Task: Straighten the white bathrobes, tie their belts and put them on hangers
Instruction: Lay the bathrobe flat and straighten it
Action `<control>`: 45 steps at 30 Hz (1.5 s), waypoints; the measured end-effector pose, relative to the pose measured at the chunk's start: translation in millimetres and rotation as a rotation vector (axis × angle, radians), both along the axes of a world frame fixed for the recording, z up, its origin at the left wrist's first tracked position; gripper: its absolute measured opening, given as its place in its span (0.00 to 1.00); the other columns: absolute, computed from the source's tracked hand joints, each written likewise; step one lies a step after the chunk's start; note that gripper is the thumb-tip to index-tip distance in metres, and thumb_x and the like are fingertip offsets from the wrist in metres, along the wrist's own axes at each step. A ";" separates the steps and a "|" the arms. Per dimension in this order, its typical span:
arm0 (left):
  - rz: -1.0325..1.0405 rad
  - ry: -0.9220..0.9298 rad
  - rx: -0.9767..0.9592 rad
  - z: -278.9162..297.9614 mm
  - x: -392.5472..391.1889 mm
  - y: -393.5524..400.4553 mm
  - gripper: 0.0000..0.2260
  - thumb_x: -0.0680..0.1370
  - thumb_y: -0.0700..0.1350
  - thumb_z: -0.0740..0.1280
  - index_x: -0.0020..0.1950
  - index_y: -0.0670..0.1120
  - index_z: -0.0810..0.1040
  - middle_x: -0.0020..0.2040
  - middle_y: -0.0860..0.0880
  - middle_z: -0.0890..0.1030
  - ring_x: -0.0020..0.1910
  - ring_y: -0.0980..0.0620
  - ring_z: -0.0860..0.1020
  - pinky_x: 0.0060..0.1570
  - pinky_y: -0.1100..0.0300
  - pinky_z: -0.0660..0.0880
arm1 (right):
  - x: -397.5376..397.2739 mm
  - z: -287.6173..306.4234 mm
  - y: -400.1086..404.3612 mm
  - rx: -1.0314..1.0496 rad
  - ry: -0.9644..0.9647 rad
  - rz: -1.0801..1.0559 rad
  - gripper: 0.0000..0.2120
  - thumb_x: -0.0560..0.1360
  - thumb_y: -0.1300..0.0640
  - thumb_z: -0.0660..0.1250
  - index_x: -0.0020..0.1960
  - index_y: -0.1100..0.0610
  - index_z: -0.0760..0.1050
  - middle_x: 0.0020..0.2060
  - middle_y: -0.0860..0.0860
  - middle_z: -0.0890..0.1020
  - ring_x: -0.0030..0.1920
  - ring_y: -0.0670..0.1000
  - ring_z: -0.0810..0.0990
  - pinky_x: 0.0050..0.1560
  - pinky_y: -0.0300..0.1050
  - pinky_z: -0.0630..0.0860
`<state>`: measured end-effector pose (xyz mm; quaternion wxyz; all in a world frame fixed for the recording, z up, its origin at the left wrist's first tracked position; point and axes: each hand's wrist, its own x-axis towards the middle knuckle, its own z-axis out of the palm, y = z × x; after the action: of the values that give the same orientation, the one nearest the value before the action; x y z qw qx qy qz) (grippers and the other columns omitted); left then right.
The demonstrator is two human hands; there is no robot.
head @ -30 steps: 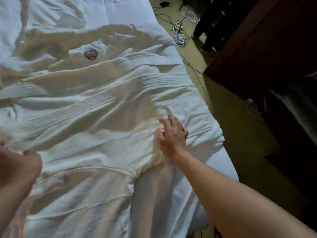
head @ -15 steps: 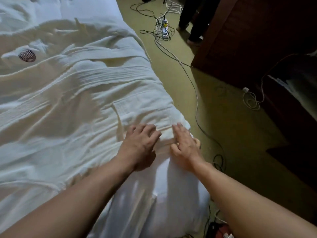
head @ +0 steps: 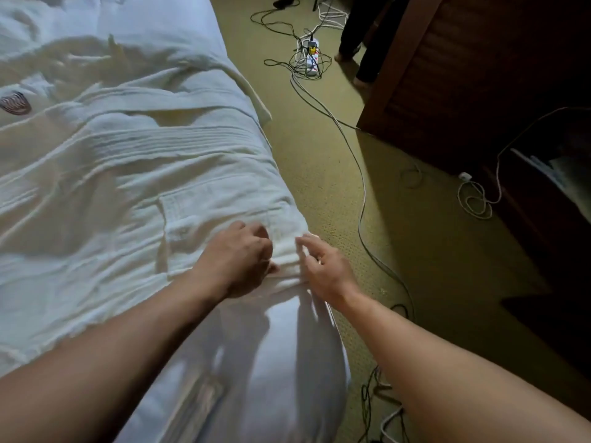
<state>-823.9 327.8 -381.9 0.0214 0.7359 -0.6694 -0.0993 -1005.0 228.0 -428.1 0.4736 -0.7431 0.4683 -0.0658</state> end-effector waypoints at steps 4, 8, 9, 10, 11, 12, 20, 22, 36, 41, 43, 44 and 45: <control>-0.011 -0.132 0.072 5.9 -8.8 -5.8 0.12 0.75 0.54 0.64 0.56 0.51 0.76 0.59 0.48 0.74 0.52 0.43 0.73 0.44 0.53 0.72 | -6.5 -4.5 2.7 0.034 0.074 0.004 0.26 0.76 0.59 0.62 0.73 0.43 0.73 0.65 0.43 0.81 0.62 0.46 0.79 0.66 0.43 0.74; -0.054 -0.220 0.143 5.3 -12.3 -19.7 0.13 0.74 0.48 0.66 0.58 0.53 0.74 0.60 0.48 0.71 0.55 0.42 0.73 0.42 0.53 0.64 | -7.7 -5.8 -5.0 -0.058 0.110 0.049 0.27 0.74 0.57 0.65 0.73 0.44 0.73 0.64 0.44 0.81 0.62 0.48 0.78 0.65 0.46 0.73; -0.069 -0.208 0.123 5.7 -12.3 -24.5 0.12 0.73 0.47 0.66 0.56 0.53 0.75 0.58 0.48 0.72 0.53 0.42 0.74 0.40 0.53 0.66 | -7.7 -6.8 -7.3 -0.078 0.108 0.065 0.28 0.73 0.56 0.65 0.73 0.44 0.72 0.64 0.44 0.80 0.62 0.48 0.78 0.66 0.48 0.73; -0.094 -0.211 0.112 5.9 -11.9 -27.6 0.10 0.72 0.45 0.67 0.54 0.51 0.76 0.54 0.47 0.74 0.49 0.41 0.75 0.37 0.53 0.67 | -6.6 -7.0 -8.3 -0.097 0.104 0.089 0.28 0.72 0.53 0.65 0.73 0.44 0.71 0.66 0.43 0.79 0.63 0.47 0.77 0.67 0.51 0.72; -0.113 -0.229 0.115 5.7 -12.7 -29.9 0.10 0.70 0.43 0.69 0.50 0.48 0.76 0.49 0.46 0.75 0.44 0.41 0.76 0.32 0.53 0.69 | -4.8 -6.7 -7.9 -0.121 0.095 0.117 0.30 0.71 0.51 0.64 0.73 0.44 0.70 0.68 0.42 0.76 0.65 0.46 0.76 0.67 0.54 0.71; -0.116 -0.240 0.109 4.0 -12.7 -32.6 0.10 0.67 0.41 0.70 0.47 0.46 0.76 0.45 0.45 0.76 0.39 0.40 0.76 0.28 0.54 0.70 | -1.0 -7.2 -8.2 -0.147 0.087 0.141 0.31 0.70 0.48 0.63 0.74 0.43 0.68 0.71 0.41 0.73 0.67 0.45 0.74 0.68 0.56 0.70; -0.124 -0.130 -0.068 17.6 -14.8 -38.5 0.12 0.64 0.43 0.73 0.45 0.45 0.77 0.35 0.46 0.76 0.29 0.40 0.76 0.24 0.56 0.68 | 21.3 6.5 -17.4 -0.222 0.188 0.218 0.33 0.71 0.55 0.67 0.74 0.42 0.66 0.76 0.44 0.65 0.74 0.46 0.66 0.65 0.53 0.62; -0.186 -0.126 -0.113 28.9 -14.9 -36.5 0.12 0.66 0.44 0.70 0.48 0.46 0.76 0.37 0.46 0.76 0.31 0.42 0.75 0.25 0.55 0.70 | 21.9 8.8 -21.5 -0.372 0.164 0.184 0.28 0.69 0.57 0.63 0.69 0.44 0.72 0.70 0.44 0.73 0.67 0.48 0.74 0.62 0.53 0.67; -0.237 -0.166 0.019 -24.0 -35.9 -37.8 0.19 0.76 0.43 0.51 0.62 0.45 0.75 0.58 0.40 0.76 0.58 0.36 0.75 0.57 0.42 0.75 | -49.8 -34.2 -97.5 -0.663 0.570 0.338 0.29 0.75 0.49 0.71 0.75 0.50 0.68 0.58 0.54 0.77 0.55 0.59 0.76 0.52 0.56 0.76; -0.278 -0.223 0.234 -33.9 -37.5 -39.4 0.31 0.70 0.44 0.51 0.71 0.41 0.75 0.71 0.34 0.73 0.70 0.30 0.71 0.70 0.37 0.57 | -81.2 -51.9 -106.3 -0.584 0.601 0.359 0.25 0.77 0.59 0.66 0.74 0.51 0.69 0.60 0.55 0.76 0.58 0.60 0.76 0.54 0.55 0.72; -0.259 -0.160 0.314 -29.6 -38.2 -46.2 0.36 0.69 0.46 0.51 0.78 0.43 0.66 0.78 0.36 0.64 0.77 0.32 0.61 0.73 0.40 0.46 | -83.7 -57.3 -108.9 -0.639 0.614 0.351 0.26 0.74 0.59 0.70 0.71 0.50 0.73 0.57 0.56 0.77 0.56 0.60 0.77 0.53 0.57 0.73; -0.221 -0.118 0.369 -28.4 -39.4 -49.1 0.38 0.68 0.48 0.51 0.81 0.46 0.58 0.81 0.39 0.54 0.80 0.36 0.50 0.74 0.42 0.39 | -81.2 -59.0 -108.7 -0.647 0.618 0.326 0.27 0.71 0.59 0.72 0.69 0.49 0.75 0.56 0.56 0.77 0.55 0.61 0.77 0.52 0.58 0.73; -0.199 -0.097 0.452 -24.6 -41.1 -52.6 0.40 0.69 0.52 0.49 0.83 0.50 0.50 0.82 0.43 0.45 0.81 0.40 0.41 0.74 0.42 0.34 | -78.5 -61.2 -105.6 -0.636 0.614 0.303 0.29 0.70 0.59 0.73 0.70 0.47 0.75 0.58 0.57 0.77 0.56 0.62 0.76 0.52 0.59 0.72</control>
<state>-865.0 275.2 -406.5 -0.1856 0.6565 -0.6996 -0.2125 -1083.6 122.4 -489.3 0.0664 -0.8965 0.4294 0.0868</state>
